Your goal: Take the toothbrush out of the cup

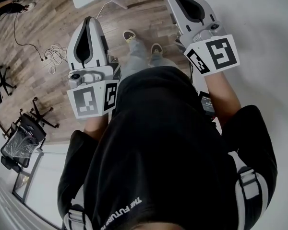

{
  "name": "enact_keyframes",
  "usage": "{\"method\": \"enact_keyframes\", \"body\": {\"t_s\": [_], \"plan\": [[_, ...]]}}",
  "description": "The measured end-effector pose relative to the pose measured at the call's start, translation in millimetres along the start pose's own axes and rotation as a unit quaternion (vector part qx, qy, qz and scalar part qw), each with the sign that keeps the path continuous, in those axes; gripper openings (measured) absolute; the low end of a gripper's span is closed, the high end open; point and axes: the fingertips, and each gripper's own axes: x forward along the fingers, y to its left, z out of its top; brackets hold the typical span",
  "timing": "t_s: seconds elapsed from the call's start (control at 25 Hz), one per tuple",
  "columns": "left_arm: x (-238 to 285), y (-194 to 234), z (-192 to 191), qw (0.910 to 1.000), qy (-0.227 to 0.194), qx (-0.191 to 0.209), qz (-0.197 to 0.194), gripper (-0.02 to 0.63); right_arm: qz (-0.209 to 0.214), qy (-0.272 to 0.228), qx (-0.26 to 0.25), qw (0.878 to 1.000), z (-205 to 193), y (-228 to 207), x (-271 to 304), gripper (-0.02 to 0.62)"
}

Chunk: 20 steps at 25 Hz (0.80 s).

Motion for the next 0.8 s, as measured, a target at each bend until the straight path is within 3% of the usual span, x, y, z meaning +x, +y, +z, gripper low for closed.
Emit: {"method": "enact_keyframes", "body": {"t_s": [0.4,0.8], "plan": [[39.3,35.4,0.9,0.9999,0.0,-0.009,-0.011,0.008,-0.03,0.006,-0.011,0.999,7.5,-21.8,37.4,0.017],[60.3,95.5,20.4,0.9997,-0.012,-0.015,-0.015,0.008,-0.02,0.024,-0.03,0.999,13.2,4.1,93.7,0.017]]}}
